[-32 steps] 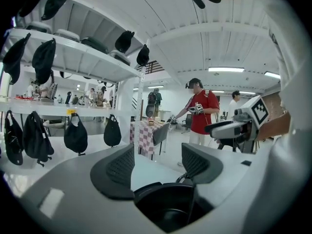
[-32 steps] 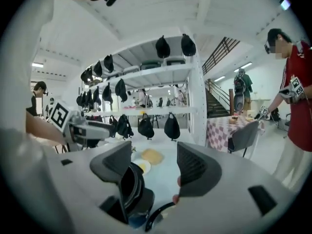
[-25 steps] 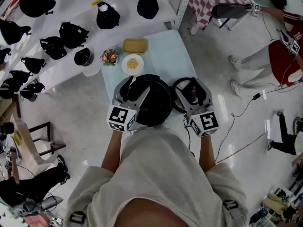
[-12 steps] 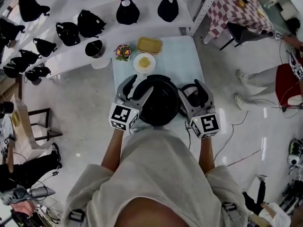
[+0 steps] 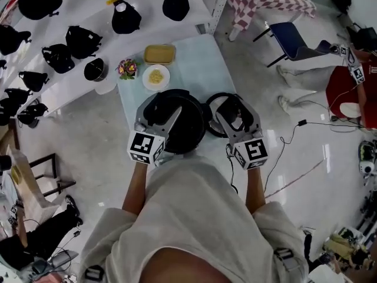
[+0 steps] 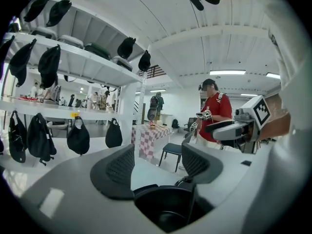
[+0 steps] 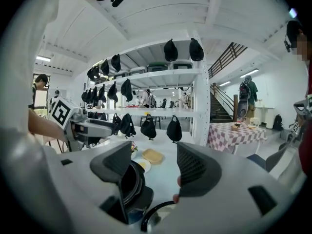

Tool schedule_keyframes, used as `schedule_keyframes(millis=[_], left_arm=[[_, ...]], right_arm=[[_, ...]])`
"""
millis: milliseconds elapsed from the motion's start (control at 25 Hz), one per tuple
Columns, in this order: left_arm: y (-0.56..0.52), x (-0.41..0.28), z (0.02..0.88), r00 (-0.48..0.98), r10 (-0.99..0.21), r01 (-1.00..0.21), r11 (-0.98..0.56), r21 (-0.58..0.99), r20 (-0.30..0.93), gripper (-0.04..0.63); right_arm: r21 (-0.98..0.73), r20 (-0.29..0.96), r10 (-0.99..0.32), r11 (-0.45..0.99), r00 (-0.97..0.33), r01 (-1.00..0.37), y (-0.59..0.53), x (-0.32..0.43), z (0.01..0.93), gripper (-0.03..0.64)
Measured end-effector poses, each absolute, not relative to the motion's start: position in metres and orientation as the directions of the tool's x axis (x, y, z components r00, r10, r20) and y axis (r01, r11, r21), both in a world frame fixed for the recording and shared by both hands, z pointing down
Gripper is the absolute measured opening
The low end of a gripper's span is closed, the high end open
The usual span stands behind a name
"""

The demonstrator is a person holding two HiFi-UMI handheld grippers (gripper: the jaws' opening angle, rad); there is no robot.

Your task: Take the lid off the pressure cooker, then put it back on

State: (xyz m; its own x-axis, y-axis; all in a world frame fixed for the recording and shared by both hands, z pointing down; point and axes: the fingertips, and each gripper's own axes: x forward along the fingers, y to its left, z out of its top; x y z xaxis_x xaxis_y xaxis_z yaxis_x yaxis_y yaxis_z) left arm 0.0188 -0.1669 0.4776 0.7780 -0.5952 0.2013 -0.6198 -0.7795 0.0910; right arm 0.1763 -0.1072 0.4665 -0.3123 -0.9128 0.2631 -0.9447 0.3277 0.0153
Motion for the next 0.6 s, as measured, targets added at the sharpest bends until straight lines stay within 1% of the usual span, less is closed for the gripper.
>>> schedule_keyframes(millis=[200,320,600], left_arm=[[-0.167,0.037,0.479,0.792,-0.576,-0.602,-0.793,0.097,0.204,0.302],[-0.166,0.04,0.478,0.792,-0.574,-0.6,-0.794,0.096,0.206,0.302],[-0.166,0.029,0.475,0.774,-0.596,-0.623,-0.777,0.088,0.212,0.302]], right_arm=[[-0.007,0.348,-0.89,0.312,-0.295,-0.95,-0.103,0.202,0.502,0.287],[-0.036,0.426,-0.859,0.296,-0.282,-0.955,-0.103,0.216,0.542,0.287],[-0.108,0.649,-0.701,0.3,-0.296,-0.948,-0.108,0.234,0.651,0.287]])
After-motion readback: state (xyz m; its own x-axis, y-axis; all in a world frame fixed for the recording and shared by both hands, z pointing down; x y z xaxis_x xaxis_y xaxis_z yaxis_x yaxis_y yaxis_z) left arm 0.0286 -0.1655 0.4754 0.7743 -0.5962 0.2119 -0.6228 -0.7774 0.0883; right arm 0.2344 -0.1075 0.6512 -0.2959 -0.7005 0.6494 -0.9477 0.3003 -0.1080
